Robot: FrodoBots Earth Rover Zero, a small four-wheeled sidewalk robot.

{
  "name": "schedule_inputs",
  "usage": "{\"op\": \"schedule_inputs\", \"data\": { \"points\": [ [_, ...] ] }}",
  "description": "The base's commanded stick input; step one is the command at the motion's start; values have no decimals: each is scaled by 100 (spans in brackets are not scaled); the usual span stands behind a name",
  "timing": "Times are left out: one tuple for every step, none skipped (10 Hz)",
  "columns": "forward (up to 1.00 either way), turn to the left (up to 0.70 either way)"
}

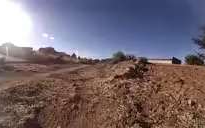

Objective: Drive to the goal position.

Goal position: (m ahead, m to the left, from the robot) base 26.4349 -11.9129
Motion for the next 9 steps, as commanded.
{"op": "schedule_inputs", "data": {
  "points": [
    [50,0],
    [50,0],
    [50,0],
    [50,0],
    [50,0],
    [50,0],
    [50,0],
    [50,0],
    [50,0]
  ]
}}
